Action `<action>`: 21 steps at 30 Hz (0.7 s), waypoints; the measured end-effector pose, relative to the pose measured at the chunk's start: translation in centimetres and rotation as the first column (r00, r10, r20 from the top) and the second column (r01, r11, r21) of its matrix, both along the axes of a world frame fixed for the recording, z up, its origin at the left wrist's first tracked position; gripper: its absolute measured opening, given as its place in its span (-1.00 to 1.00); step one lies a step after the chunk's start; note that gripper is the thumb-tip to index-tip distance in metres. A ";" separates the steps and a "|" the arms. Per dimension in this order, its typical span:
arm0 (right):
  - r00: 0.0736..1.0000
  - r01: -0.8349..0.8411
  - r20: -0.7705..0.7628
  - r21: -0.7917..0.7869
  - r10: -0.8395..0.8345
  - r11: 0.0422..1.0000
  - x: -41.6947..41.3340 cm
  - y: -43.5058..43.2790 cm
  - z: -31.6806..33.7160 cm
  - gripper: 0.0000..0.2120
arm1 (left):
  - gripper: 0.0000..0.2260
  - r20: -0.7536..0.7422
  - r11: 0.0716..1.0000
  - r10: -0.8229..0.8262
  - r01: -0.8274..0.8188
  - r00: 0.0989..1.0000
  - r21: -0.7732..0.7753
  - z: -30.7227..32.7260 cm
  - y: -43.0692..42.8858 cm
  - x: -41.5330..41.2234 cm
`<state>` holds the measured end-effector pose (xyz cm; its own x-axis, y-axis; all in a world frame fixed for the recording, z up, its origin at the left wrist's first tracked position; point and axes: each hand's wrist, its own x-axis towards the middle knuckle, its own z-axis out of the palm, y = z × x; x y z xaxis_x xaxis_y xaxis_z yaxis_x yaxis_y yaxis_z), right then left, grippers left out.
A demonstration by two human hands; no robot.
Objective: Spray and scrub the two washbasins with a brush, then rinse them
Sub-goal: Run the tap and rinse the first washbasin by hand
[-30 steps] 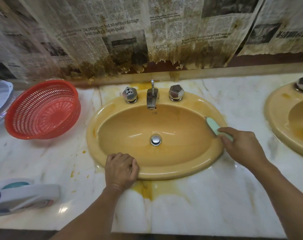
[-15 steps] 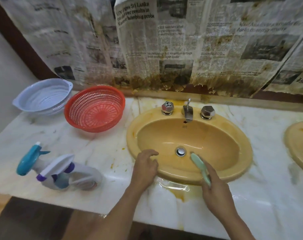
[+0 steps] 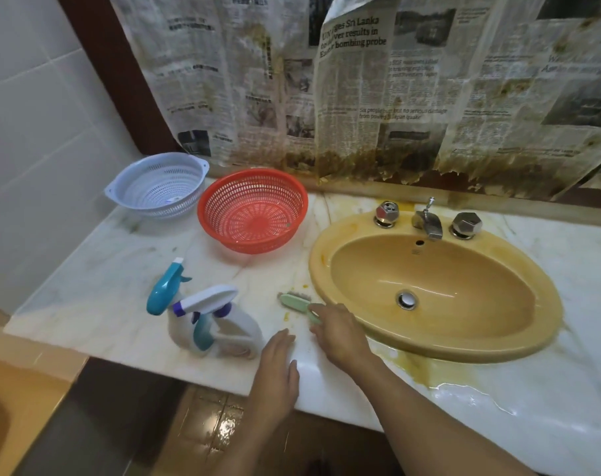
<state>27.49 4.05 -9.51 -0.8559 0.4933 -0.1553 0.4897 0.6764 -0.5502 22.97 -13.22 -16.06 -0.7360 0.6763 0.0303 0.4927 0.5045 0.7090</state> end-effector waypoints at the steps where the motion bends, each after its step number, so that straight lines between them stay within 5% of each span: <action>1: 1.000 -0.020 0.018 0.012 0.020 1.000 -0.6 0.0 -0.3 -0.58 | -0.58 0.012 1.000 0.006 -0.006 1.000 0.016 0.0 -0.1 -0.1; 11: 0.993 -0.114 -0.003 -0.106 0.115 0.988 -1.7 1.1 -1.2 -0.59 | -0.58 0.061 0.995 0.088 -0.091 0.994 0.043 0.1 0.3 0.0; 21: 0.944 0.210 -0.199 -0.255 -0.264 0.944 2.9 8.8 2.1 -0.67 | -0.70 -0.060 0.975 0.208 -0.202 0.976 0.090 2.3 4.3 -0.1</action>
<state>30.35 12.89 -7.39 -0.7439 0.6604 -0.1027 0.4639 0.3997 -0.7906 22.90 -8.91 -13.71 -0.8531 0.5040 0.1351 0.4338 0.5411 0.7205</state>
